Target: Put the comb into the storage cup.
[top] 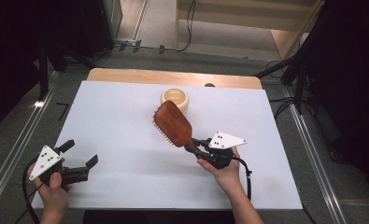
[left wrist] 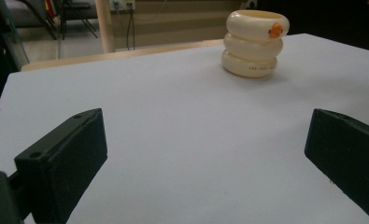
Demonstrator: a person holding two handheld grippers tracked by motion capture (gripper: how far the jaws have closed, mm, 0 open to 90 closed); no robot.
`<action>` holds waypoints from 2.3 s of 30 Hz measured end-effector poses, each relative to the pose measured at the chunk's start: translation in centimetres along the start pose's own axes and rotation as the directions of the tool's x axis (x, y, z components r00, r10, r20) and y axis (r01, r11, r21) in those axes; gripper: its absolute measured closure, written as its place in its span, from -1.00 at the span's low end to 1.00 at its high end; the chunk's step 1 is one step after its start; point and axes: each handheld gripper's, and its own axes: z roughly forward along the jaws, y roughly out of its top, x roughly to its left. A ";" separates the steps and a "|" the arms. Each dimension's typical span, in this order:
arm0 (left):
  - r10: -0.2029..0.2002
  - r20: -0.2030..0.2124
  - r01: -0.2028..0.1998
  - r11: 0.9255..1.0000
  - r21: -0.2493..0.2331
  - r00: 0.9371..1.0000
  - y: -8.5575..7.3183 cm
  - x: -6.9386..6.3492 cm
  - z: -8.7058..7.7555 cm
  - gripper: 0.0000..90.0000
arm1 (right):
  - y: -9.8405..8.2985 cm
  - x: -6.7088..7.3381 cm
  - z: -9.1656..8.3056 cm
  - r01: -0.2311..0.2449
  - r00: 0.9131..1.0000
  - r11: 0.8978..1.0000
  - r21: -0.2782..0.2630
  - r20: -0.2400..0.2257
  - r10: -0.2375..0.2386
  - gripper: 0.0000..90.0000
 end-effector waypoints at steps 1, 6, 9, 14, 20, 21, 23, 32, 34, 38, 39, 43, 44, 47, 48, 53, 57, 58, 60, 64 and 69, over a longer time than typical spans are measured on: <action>0.000 0.000 0.000 1.000 0.000 1.000 0.0 0.0 0.0 -1.00 | 0.0 0.0 0.0 0.000 1.000 1.000 0.000 0.000 0.000 0.56; 0.006 0.023 -0.005 1.000 -0.020 1.000 1.1 -1.2 0.0 -1.00 | 0.0 0.3 0.1 0.002 1.000 1.000 -0.015 -0.005 -0.002 0.55; 0.036 0.043 -0.034 0.999 -0.033 0.998 2.1 -2.2 0.2 -1.00 | -0.1 0.3 0.0 -0.004 1.000 1.000 -0.023 -0.005 0.004 0.55; 0.046 0.064 -0.043 0.998 -0.047 0.997 3.0 -3.2 0.5 -1.00 | -0.1 0.4 0.0 -0.012 1.000 0.999 -0.031 -0.004 0.012 0.55; 0.060 0.096 -0.053 0.996 -0.072 0.994 4.7 -4.4 1.0 -1.00 | -0.1 0.6 0.0 -0.012 1.000 0.999 -0.043 0.003 0.012 0.55; 0.061 0.105 -0.054 0.996 -0.075 0.993 5.0 -4.7 1.1 -1.00 | -0.1 0.6 0.0 -0.013 1.000 0.999 -0.045 0.004 0.013 0.55; 0.077 0.123 -0.067 0.994 -0.082 0.989 5.9 -5.4 1.4 -1.00 | 0.0 0.6 0.0 -0.009 1.000 0.998 -0.055 0.005 0.009 0.55; 0.078 0.191 -0.059 0.993 -0.102 0.979 7.5 -7.3 2.8 -1.00 | -0.1 0.7 0.0 -0.010 1.000 0.998 -0.068 0.011 0.011 0.55; 0.075 0.206 -0.054 0.993 -0.105 0.976 7.7 -7.8 3.3 -1.00 | -0.1 0.8 0.0 -0.009 1.000 0.997 -0.073 0.013 0.010 0.55; 0.073 0.234 -0.050 0.993 -0.105 0.969 8.1 -8.8 4.4 -1.00 | 0.0 0.9 0.0 -0.010 1.000 0.996 -0.083 0.011 0.011 0.55; 0.078 0.238 -0.054 0.993 -0.105 0.968 8.2 -9.0 4.7 -1.00 | 0.0 1.0 0.0 -0.009 1.000 0.996 -0.084 0.011 0.010 0.55; 0.069 0.271 -0.043 0.994 -0.102 0.960 8.8 -9.7 5.6 -1.00 | 0.0 1.1 0.1 -0.009 1.000 0.996 -0.084 0.010 0.010 0.55; 0.067 0.276 -0.040 0.994 -0.101 0.959 8.9 -9.9 5.9 -1.00 | -0.1 1.1 0.1 -0.008 1.000 0.996 -0.084 0.008 0.008 0.55; 0.067 0.274 -0.039 0.993 -0.108 0.959 9.1 -10.4 6.5 -1.00 | 0.0 1.2 0.1 -0.008 1.000 0.996 -0.085 0.005 0.009 0.55; 0.067 0.273 -0.038 0.993 -0.111 0.960 9.1 -10.5 6.6 -1.00 | 0.0 1.2 0.1 -0.009 1.000 0.996 -0.087 0.006 0.010 0.55; 0.039 0.276 -0.009 0.994 -0.108 0.960 9.4 -11.1 7.5 -1.00 | 0.1 1.3 0.0 -0.011 1.000 0.995 -0.095 0.009 0.011 0.55; 0.040 0.302 -0.011 0.995 -0.097 0.952 9.7 -11.7 8.1 -1.00 | 0.2 1.4 -0.1 -0.008 1.000 0.995 -0.101 0.007 0.009 0.55; 0.036 0.301 -0.007 0.995 -0.097 0.953 9.8 -11.8 8.2 -1.00 | 0.2 1.4 -0.1 -0.009 1.000 0.995 -0.101 0.009 0.010 0.55; 0.031 0.299 -0.001 0.995 -0.100 0.954 10.0 -12.1 8.4 -1.00 | 0.2 1.5 -0.2 -0.007 1.000 0.995 -0.104 0.009 0.008 0.55; 0.027 0.310 0.003 0.995 -0.096 0.950 10.2 -12.6 9.0 -1.00 | 0.3 1.6 -0.2 -0.003 1.000 0.994 -0.111 0.015 0.005 0.55; 0.025 0.318 0.005 0.996 -0.093 0.948 10.2 -13.3 9.6 -1.00 | 0.4 1.7 -0.3 -0.005 1.000 0.993 -0.116 0.020 0.008 0.55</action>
